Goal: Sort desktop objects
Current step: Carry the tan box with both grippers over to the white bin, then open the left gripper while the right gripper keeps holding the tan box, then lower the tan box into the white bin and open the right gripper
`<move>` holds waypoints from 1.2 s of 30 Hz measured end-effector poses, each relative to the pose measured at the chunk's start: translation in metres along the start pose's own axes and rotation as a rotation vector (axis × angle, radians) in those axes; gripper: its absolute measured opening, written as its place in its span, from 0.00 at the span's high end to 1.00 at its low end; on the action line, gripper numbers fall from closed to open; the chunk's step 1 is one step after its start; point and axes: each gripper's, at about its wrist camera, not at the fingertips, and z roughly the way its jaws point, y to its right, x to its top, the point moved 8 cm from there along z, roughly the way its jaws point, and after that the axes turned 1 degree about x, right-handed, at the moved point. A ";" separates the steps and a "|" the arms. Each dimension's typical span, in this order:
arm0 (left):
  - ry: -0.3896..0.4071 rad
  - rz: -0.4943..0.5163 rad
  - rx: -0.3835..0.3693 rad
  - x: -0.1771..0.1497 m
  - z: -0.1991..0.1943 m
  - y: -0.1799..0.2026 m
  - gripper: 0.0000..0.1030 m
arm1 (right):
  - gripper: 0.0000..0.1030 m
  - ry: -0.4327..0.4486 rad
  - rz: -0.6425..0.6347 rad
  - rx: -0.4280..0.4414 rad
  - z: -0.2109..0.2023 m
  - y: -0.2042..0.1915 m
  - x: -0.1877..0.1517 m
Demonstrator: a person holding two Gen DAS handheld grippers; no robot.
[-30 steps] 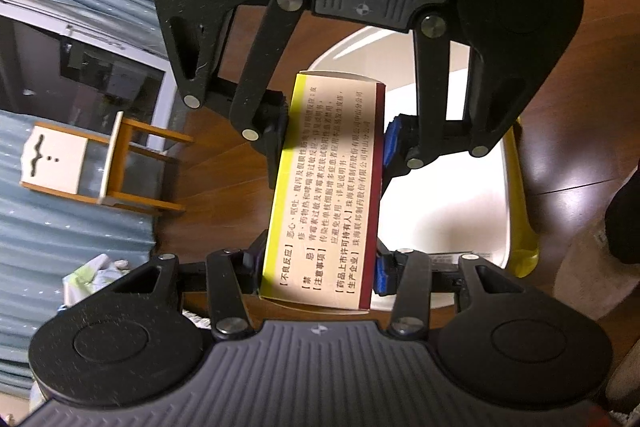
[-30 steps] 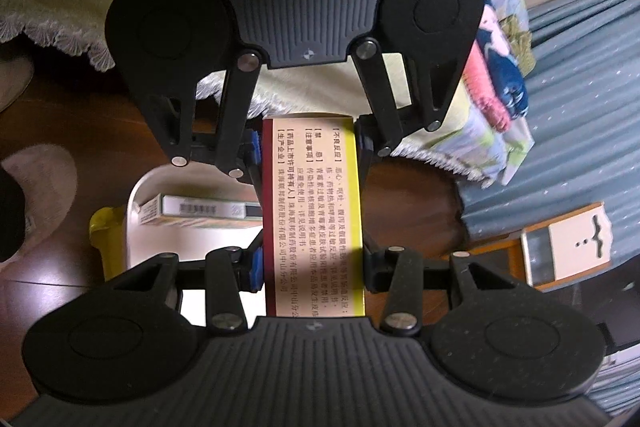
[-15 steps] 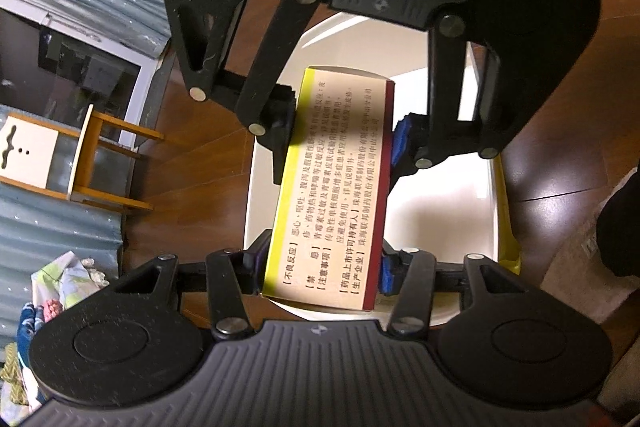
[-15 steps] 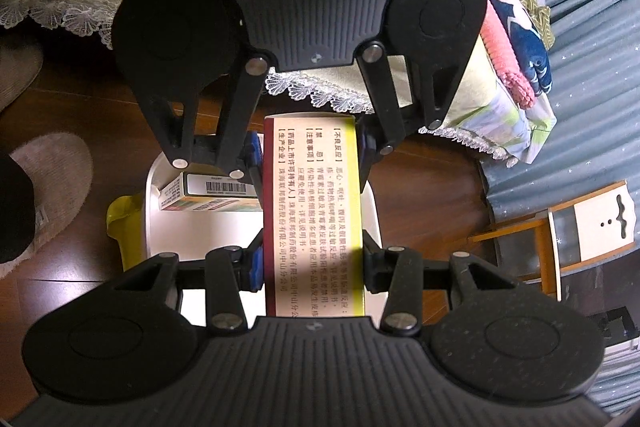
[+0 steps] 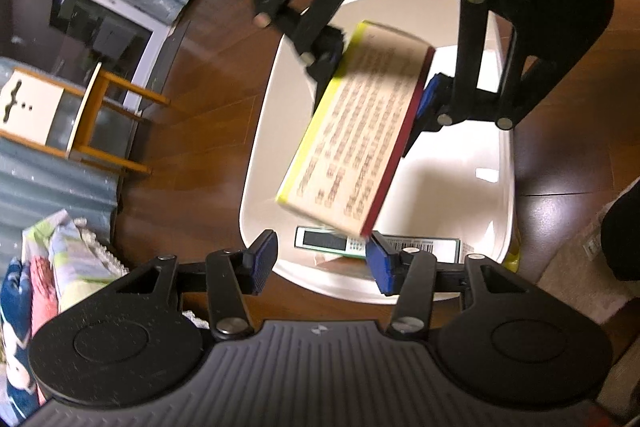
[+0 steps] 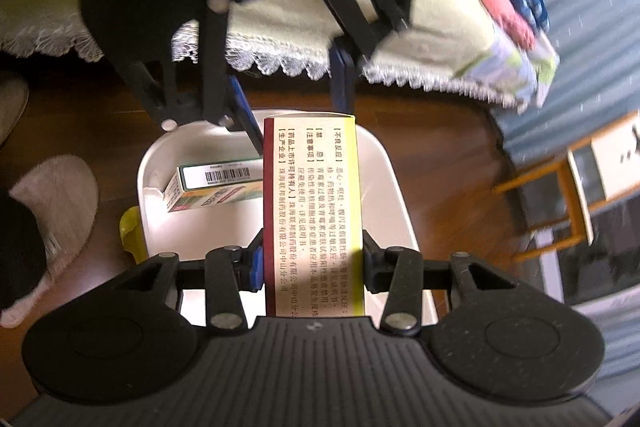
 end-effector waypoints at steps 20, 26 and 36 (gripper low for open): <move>-0.112 0.010 0.007 -0.034 0.000 -0.001 0.46 | 0.62 -0.212 1.044 0.271 0.047 0.052 -0.026; -0.137 0.036 0.010 -0.038 0.007 0.001 0.46 | 0.61 -0.268 1.324 0.323 0.059 0.042 -0.050; -0.154 0.055 -0.005 -0.043 0.012 0.008 0.46 | 0.61 -0.292 1.501 0.341 0.081 0.024 -0.078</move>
